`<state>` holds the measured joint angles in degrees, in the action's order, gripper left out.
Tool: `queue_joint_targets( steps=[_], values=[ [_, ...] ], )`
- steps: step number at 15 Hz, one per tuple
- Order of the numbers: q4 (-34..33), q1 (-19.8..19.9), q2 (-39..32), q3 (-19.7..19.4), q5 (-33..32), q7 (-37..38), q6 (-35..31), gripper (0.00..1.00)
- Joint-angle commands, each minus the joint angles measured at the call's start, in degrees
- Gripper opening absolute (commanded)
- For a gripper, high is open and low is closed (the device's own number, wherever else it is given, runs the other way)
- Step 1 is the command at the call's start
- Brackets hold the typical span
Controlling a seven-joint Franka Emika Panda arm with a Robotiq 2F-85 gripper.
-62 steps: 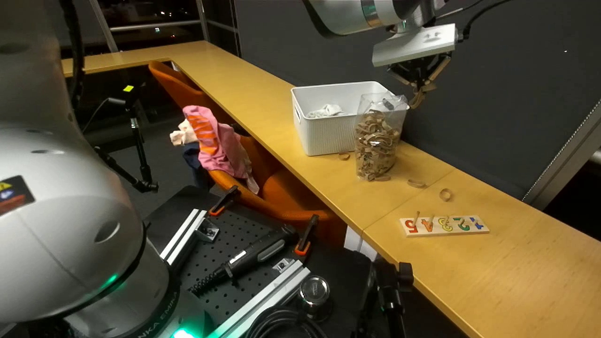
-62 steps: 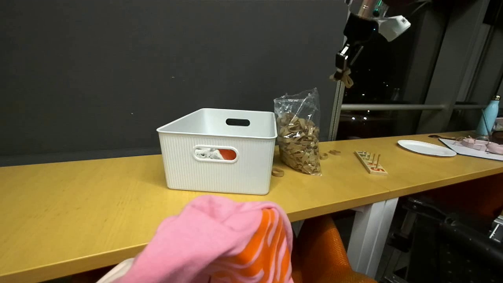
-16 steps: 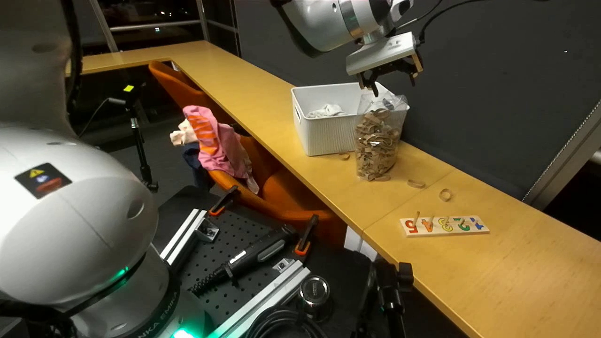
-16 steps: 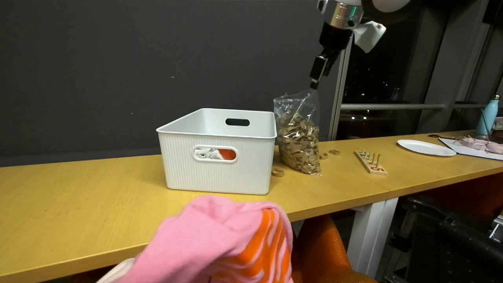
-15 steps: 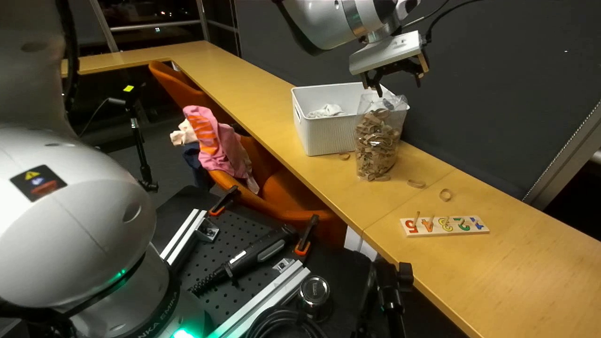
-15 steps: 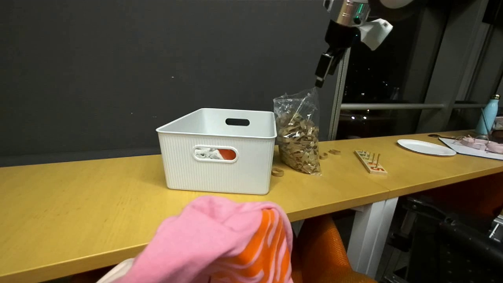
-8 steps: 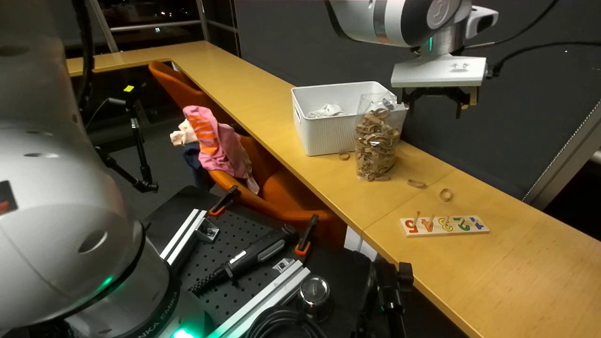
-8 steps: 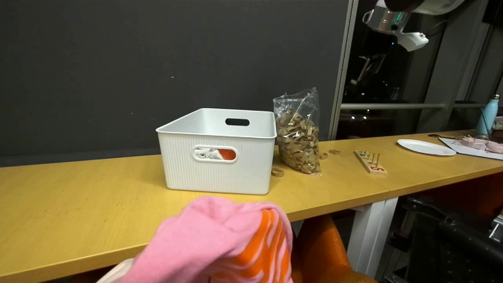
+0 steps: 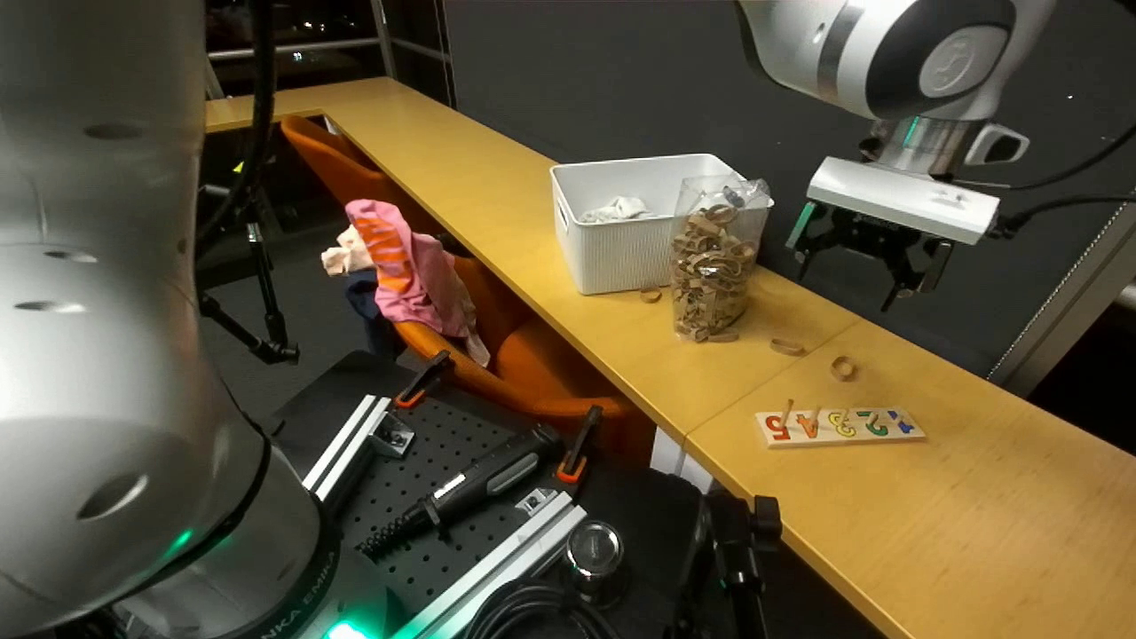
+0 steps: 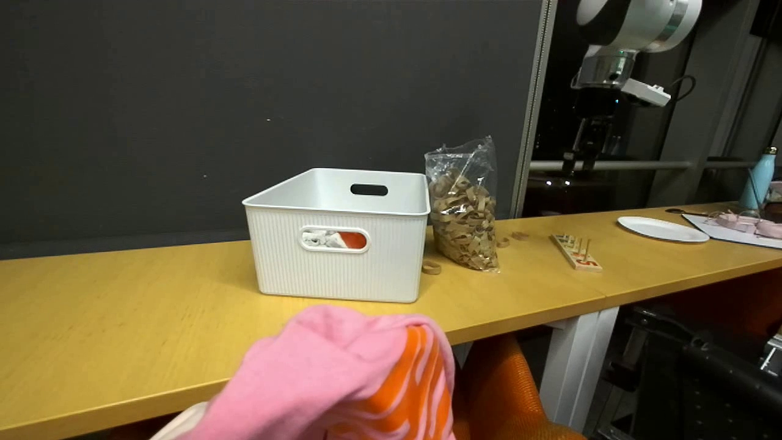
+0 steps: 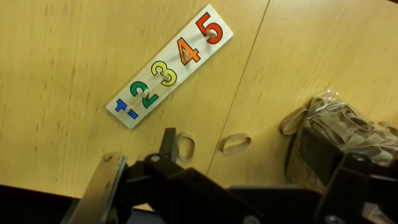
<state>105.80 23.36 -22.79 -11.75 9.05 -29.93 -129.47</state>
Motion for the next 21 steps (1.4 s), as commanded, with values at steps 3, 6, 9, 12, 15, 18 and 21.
queue_joint_targets(
  steps=[3, 6, 9, 12, 15, 18, 21],
  values=[
    [-13.3, 3.7, -11.8, 1.8, 1.0, 1.7, 3.4, 1.0],
    [-15.7, 4.5, -16.1, 3.3, 1.1, 1.4, 0.4, 1.0],
    [-15.7, 5.1, -18.5, 4.6, 1.0, 1.6, -3.0, 1.0],
    [-16.2, 5.9, -21.0, 5.8, 0.9, 1.2, -6.5, 1.0],
    [-17.8, 7.0, -23.9, 7.2, 0.9, 0.7, -10.0, 1.0],
    [-20.8, 8.1, -26.9, 8.6, 0.9, 0.6, -11.6, 1.0],
    [-24.3, 8.8, -29.7, 9.7, 0.7, 0.7, -11.6, 1.0]
  ],
)
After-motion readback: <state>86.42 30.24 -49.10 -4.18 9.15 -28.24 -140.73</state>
